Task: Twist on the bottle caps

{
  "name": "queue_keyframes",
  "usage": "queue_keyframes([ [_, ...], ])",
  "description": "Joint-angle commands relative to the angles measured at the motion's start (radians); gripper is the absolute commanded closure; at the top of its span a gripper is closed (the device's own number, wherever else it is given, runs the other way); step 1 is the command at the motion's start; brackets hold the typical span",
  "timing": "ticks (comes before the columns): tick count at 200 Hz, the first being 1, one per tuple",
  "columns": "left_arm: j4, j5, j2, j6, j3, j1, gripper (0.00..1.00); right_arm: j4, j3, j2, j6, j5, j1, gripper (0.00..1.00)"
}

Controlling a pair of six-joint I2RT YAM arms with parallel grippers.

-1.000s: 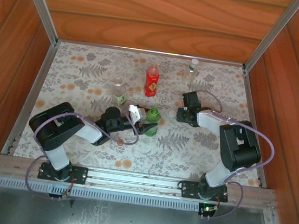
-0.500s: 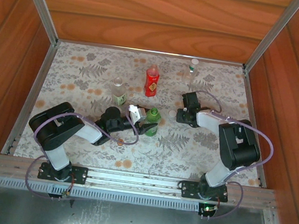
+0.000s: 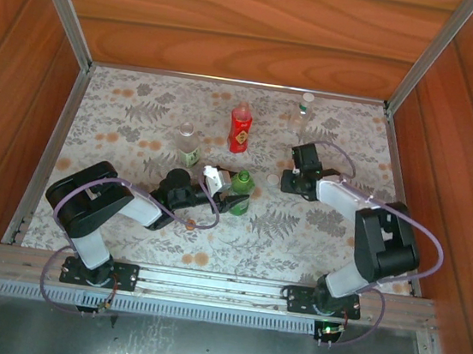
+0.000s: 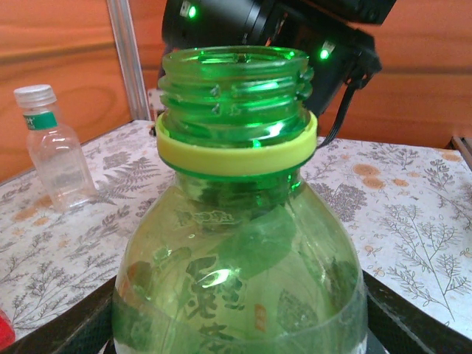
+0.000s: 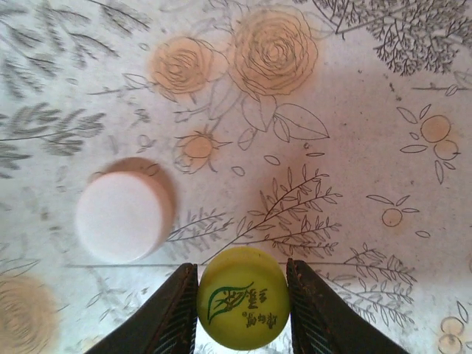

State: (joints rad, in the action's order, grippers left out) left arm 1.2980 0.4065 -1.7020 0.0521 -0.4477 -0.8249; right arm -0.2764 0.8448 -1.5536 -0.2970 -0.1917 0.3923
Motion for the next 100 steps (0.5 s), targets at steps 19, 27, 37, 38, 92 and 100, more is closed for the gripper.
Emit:
queue_keyframes([
  [19,-0.024,0.029,-0.009,0.0,0.005,-0.004,0.36,-0.131,0.044,0.093,0.038,0.063,0.017,0.63],
  [27,-0.023,0.025,-0.014,0.001,0.003,-0.003,0.35,-0.155,0.054,0.111,0.045,0.071,0.022,0.62],
  [37,-0.022,0.02,-0.022,0.004,-0.001,-0.003,0.36,-0.182,0.068,0.134,0.057,0.08,0.029,0.62],
  [38,-0.023,0.019,-0.025,0.005,-0.001,-0.003,0.35,-0.184,0.069,0.136,0.058,0.081,0.031,0.62],
  [92,-0.022,-0.003,-0.062,0.019,-0.037,-0.003,0.35,-0.33,0.162,0.234,0.112,0.133,0.077,0.62],
  [100,-0.023,-0.005,-0.066,0.021,-0.04,-0.003,0.36,-0.353,0.182,0.245,0.119,0.134,0.088,0.62],
])
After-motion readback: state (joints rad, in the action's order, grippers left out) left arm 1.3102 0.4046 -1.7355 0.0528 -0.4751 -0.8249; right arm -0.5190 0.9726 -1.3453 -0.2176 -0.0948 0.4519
